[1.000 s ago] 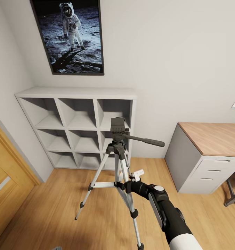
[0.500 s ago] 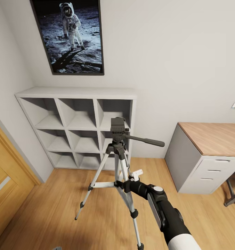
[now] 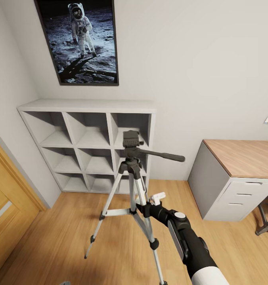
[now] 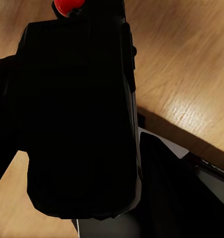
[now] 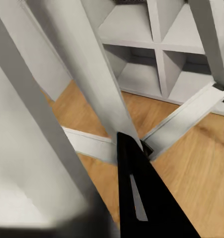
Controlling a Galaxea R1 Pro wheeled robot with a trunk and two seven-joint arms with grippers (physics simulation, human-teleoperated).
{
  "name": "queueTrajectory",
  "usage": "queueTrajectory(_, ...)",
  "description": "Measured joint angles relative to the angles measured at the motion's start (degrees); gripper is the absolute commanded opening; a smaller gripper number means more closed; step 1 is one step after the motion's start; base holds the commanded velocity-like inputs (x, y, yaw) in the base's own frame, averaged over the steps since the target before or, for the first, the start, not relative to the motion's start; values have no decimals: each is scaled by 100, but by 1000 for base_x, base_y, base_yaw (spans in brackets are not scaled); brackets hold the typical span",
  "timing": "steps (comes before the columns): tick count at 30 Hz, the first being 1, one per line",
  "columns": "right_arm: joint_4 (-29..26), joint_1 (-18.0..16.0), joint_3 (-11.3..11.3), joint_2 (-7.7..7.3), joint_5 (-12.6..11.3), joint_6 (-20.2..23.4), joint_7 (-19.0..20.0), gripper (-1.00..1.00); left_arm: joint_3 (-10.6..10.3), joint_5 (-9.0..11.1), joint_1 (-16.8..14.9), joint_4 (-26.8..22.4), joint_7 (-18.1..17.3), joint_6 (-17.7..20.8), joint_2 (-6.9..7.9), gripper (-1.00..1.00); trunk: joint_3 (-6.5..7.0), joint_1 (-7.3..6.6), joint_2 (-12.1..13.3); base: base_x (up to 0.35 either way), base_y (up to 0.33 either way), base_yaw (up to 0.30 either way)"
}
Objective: Attach the digital camera to the camera tripod in the bedroom.
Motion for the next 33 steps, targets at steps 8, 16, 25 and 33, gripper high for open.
queueTrajectory(8,5,0,-2,-27,8,-184,-81,-100,-14,1,0,-6,37,-2,-6,-100,0,0,0,0,0,0)
queueTrajectory(16,186,-1,-6,-60,52,-164,-154,-100,120,-5,-195,-23,206,170,175,-100,0,0,0,0,0,0)
queueTrajectory(25,9,0,12,-261,224,-156,-151,-100,16,11,21,13,-63,-83,-68,-100,0,0,0,0,0,0)
queueTrajectory(33,-37,0,8,-288,365,-153,-123,-100,-138,-18,26,-35,-123,-82,-50,-100,0,0,0,0,0,0)
